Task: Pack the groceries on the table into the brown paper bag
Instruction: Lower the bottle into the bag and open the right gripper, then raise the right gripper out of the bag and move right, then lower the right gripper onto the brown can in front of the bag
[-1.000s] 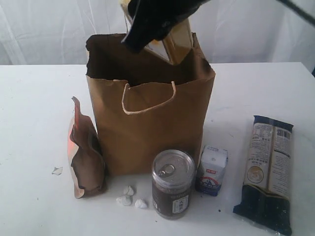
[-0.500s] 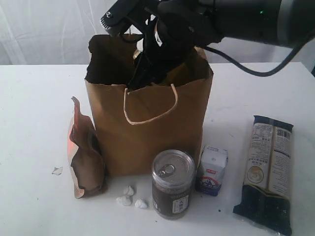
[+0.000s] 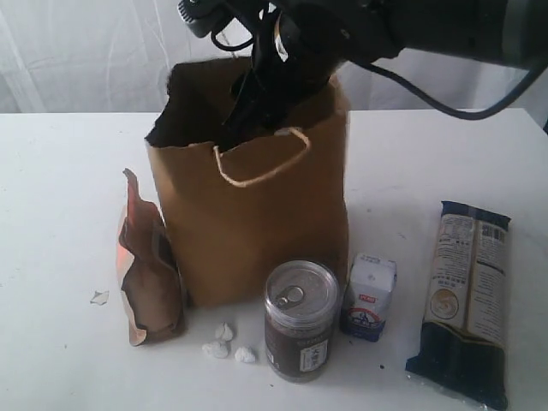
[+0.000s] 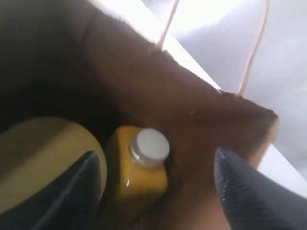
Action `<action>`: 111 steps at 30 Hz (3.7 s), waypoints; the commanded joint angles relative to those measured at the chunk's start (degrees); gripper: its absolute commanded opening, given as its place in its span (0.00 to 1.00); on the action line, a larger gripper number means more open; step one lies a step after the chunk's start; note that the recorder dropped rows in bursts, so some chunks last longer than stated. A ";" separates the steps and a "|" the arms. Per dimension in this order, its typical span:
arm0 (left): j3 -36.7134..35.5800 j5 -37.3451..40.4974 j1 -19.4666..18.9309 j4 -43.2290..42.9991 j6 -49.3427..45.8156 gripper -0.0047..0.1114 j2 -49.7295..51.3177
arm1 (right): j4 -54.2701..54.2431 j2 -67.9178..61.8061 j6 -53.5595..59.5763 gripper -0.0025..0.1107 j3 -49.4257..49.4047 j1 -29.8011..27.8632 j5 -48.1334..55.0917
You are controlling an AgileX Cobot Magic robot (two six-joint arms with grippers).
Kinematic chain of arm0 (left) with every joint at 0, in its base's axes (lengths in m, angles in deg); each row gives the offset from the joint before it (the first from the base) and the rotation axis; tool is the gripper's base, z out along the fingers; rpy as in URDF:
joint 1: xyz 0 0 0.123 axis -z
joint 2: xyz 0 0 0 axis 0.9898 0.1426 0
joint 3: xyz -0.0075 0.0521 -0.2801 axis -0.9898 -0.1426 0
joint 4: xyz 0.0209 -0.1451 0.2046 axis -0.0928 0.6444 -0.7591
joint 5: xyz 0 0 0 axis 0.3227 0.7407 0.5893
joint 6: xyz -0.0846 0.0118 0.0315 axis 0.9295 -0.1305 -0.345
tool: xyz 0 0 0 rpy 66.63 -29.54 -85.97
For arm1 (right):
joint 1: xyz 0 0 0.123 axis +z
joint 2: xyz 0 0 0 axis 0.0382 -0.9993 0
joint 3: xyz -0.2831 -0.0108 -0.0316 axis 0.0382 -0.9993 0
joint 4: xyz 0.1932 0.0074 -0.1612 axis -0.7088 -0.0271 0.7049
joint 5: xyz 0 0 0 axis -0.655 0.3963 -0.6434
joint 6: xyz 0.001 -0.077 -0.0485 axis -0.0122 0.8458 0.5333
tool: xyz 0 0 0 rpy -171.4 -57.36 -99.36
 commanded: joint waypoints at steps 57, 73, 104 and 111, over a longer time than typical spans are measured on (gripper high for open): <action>-0.21 0.12 -0.18 0.15 0.15 0.05 -0.52 | -36.92 47.55 8.89 0.58 -41.70 -0.35 5.43; -0.21 0.12 -0.18 0.15 0.15 0.05 -0.52 | -34.22 22.69 10.78 0.73 -43.12 2.17 -16.28; -0.21 0.12 -0.18 0.15 0.15 0.05 -0.52 | -34.16 13.07 10.07 0.07 -43.12 2.17 -25.41; -0.21 0.12 -0.18 0.15 0.15 0.05 -0.52 | -34.16 18.63 9.97 0.02 -43.12 2.17 -26.75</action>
